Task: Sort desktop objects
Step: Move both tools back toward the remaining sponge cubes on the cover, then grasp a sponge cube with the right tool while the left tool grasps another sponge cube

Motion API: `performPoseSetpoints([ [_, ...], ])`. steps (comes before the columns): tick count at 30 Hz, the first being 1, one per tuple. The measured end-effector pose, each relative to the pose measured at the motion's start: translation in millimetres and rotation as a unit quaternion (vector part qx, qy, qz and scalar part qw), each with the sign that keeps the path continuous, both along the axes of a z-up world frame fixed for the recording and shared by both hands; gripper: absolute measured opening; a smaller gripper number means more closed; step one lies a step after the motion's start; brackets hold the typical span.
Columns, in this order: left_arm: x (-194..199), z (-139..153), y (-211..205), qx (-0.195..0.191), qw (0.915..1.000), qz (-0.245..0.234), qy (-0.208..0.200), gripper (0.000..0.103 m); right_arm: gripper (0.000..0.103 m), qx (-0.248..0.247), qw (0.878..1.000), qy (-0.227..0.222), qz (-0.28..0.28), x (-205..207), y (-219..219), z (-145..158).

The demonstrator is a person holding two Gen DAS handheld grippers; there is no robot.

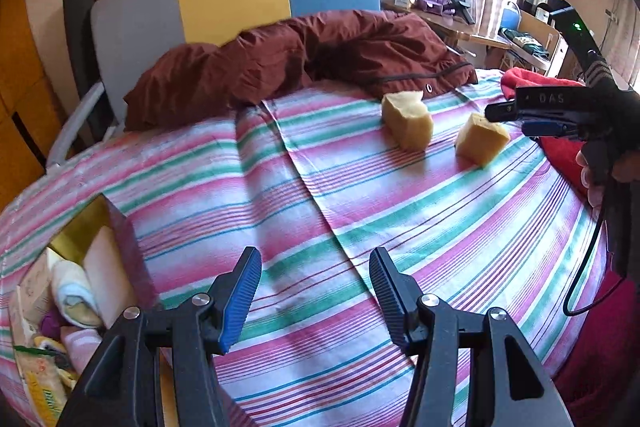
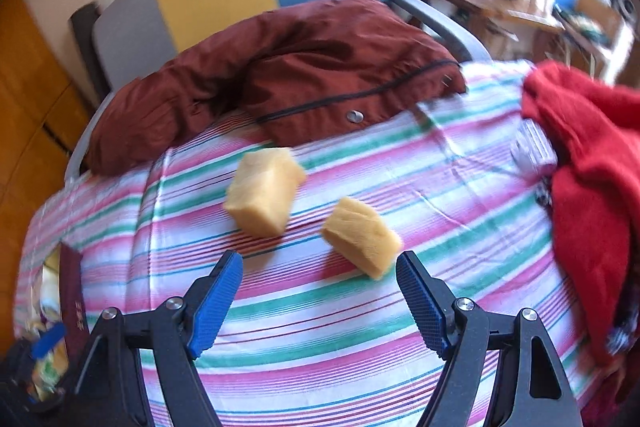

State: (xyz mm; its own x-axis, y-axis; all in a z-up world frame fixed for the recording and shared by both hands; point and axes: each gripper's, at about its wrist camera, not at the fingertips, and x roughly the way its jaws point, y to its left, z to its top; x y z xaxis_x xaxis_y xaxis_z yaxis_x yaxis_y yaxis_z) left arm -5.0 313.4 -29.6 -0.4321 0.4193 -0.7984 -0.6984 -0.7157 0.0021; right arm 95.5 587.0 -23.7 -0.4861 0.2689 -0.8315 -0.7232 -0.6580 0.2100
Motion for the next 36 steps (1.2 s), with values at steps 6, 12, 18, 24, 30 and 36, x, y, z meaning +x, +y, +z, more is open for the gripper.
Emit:
performPoseSetpoints([
  [6,-1,-12,13,-0.003,0.9998,-0.008,-0.016,0.057,0.081,-0.024,0.997,0.011,-0.077,22,25,-7],
  [12,-3,-21,26,-0.003,0.9990,-0.018,-0.040,0.057,0.084,-0.003,0.997,-0.006,-0.079,14,27,-10],
  [18,-2,-26,37,-0.004,0.9982,-0.027,-0.054,0.057,0.084,0.031,0.998,-0.034,-0.040,-5,15,-17],
  [24,-7,-27,48,0.000,0.9974,-0.028,-0.066,0.057,0.084,-0.005,0.998,-0.034,-0.054,-3,25,-29],
  [30,-14,-28,58,0.003,0.9972,-0.028,-0.069,0.057,0.085,-0.059,0.995,-0.008,-0.075,-2,35,-39],
  [36,-20,-32,67,0.001,0.9966,-0.028,-0.077,0.057,0.090,-0.071,0.994,-0.005,-0.085,-9,40,-45],
])
